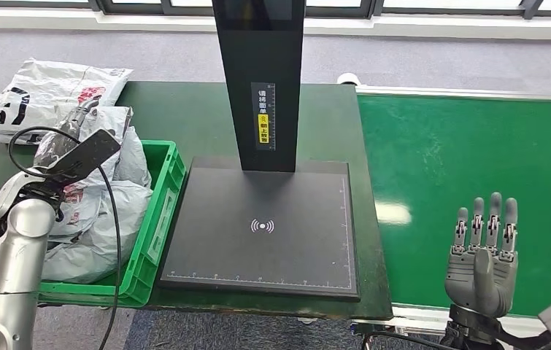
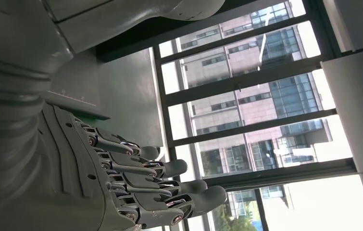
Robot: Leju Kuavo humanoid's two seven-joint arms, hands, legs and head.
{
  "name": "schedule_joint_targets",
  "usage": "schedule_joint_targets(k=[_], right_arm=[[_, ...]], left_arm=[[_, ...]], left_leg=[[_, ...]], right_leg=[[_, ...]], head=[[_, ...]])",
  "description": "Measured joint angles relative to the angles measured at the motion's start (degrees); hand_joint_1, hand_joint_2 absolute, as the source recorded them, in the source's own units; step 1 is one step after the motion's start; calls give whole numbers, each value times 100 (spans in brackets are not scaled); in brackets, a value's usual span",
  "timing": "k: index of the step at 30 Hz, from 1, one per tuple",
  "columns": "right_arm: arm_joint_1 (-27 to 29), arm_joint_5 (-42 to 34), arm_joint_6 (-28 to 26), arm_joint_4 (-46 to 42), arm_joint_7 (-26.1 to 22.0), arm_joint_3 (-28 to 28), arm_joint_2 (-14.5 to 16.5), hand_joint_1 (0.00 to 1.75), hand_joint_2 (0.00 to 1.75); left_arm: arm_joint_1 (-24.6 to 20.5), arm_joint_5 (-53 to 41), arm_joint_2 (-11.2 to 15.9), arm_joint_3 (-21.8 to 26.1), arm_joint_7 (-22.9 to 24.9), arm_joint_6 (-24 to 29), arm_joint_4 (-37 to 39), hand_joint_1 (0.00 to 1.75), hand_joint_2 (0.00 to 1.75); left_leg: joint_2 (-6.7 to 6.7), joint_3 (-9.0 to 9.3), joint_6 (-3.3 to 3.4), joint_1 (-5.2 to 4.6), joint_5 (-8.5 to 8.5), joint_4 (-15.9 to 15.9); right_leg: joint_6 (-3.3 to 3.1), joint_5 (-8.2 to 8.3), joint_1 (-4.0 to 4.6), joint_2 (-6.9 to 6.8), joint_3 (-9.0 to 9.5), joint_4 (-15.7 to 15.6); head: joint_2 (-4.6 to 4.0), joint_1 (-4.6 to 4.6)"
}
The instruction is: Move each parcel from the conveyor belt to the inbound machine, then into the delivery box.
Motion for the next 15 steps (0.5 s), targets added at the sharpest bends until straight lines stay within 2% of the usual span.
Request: schedule_joint_targets(k=[3, 6, 10, 15], right_arm=[[14, -6, 1, 0, -3, 0, 0, 0, 175], [25, -18, 3, 0, -5, 0, 0, 0, 175], [31, -38, 22, 0, -9, 0, 0, 0, 175], [38, -45, 34, -7, -10, 0, 0, 0, 175]], left_arm=[[8, 1693, -62, 120, -303, -576, -32, 0, 0], [48, 2989, -161, 294, -524, -755, -182, 0, 0], [333, 4082, -345, 479, -723, -518, -581, 0, 175], [1068, 5075, -753, 515, -979, -212, -1371, 0, 175]], left_leg=[[0, -2, 0, 0, 0, 0], [1, -2, 0, -1, -1, 0], [2, -1, 1, -1, -2, 0], [2, -1, 6, -4, -7, 0]], right_leg=[[0, 0, 0, 0, 0, 0], [0, 0, 0, 1, 1, 0], [0, 0, -1, 1, 1, 0], [1, -3, -3, 3, 0, -4]], head=[[0, 0], [0, 0], [0, -1], [0, 0]])
